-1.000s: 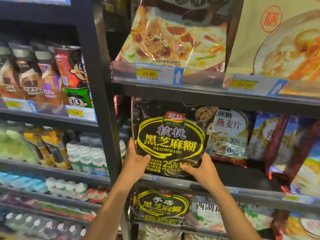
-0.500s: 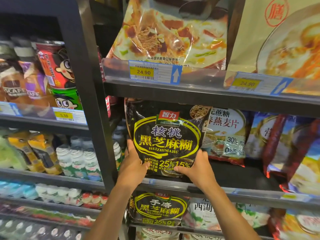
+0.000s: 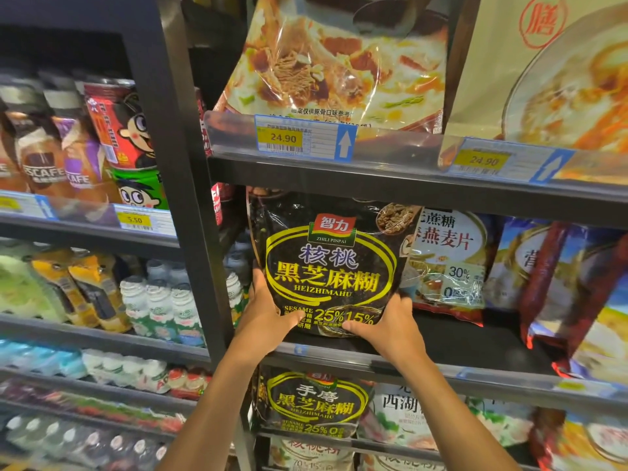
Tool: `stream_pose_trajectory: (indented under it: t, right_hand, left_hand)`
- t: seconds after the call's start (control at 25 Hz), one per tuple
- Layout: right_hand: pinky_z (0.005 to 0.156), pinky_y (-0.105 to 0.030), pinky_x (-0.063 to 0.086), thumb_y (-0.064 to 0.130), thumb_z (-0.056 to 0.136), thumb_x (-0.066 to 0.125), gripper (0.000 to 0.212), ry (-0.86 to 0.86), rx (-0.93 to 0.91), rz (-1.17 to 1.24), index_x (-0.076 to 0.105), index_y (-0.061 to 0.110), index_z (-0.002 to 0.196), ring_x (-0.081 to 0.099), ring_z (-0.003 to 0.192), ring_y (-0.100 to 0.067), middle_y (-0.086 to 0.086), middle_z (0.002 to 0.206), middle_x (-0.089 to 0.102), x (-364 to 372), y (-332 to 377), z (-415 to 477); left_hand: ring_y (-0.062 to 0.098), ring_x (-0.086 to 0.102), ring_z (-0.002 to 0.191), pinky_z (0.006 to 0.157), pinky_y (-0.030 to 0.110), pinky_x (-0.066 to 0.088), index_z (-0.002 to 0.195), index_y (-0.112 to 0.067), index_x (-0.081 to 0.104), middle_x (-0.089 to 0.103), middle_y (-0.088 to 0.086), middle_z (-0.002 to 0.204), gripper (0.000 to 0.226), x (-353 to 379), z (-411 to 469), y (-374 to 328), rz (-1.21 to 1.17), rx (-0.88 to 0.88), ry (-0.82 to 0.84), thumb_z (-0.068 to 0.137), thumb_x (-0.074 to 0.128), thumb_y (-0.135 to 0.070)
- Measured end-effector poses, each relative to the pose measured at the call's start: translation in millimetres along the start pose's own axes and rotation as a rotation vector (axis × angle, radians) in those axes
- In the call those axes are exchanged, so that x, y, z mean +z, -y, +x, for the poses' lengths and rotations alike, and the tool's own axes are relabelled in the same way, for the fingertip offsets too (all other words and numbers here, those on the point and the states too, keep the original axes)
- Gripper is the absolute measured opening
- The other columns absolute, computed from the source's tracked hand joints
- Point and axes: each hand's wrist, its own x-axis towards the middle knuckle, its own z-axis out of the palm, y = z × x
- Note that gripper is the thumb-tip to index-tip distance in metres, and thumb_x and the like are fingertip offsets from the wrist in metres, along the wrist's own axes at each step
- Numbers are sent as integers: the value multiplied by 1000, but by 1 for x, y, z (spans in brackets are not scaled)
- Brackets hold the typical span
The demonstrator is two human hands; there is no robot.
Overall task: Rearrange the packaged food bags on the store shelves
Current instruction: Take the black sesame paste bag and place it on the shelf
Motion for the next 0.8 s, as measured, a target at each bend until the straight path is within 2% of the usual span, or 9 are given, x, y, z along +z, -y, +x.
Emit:
stream_pose_trajectory:
  t: [0.08,0.2,0.32,0.52,0.64,0.8]
  right_hand:
    - [87,-52,58,75,57,85,86,11,-29,19,52,29,122,63,114,-26,4,118,48,2,-2,3]
    - [84,-49,58,76,59,83,76,26,-26,-10,57,28,112,62,112,-25,4,110,54,-1,1,10]
    - [83,-47,56,73,64,83,69,25,-19,-29,52,28,107,63,109,-26,4,108,50,-3,4,5]
    - [87,-48,56,75,61,83,82,75,-18,-22,52,29,122,63,113,-25,5,113,48,-7,2,3]
    - [94,-48,55,68,60,88,84,124,-39,57,51,29,124,59,116,-21,6,113,45,-13,-2,4]
    - [98,-47,54,62,58,92,72,100,-66,160,57,29,112,55,114,-17,10,109,53,-18,-9,7]
  left_hand:
    - [23,61,126,106,57,51,154,-35,17,47,-9,158,107,4,1,1,-10,6,-9,76,89,-38]
    - [23,60,129,107,53,49,156,-34,19,47,-7,158,102,8,1,-5,-15,6,-60,81,88,-32]
    - [22,61,127,106,50,48,159,-27,17,47,-4,158,103,12,3,-6,-28,24,-61,83,88,-27]
    - [23,60,130,109,51,47,161,-29,13,43,-3,163,110,10,1,-3,-28,4,-58,81,89,-31]
    - [27,51,143,116,58,42,157,-43,13,42,-5,163,121,4,5,-3,-68,-4,-32,66,92,-43]
    - [28,34,155,123,59,34,165,-34,-7,25,-3,173,137,2,7,-1,-91,-29,-14,70,91,-47]
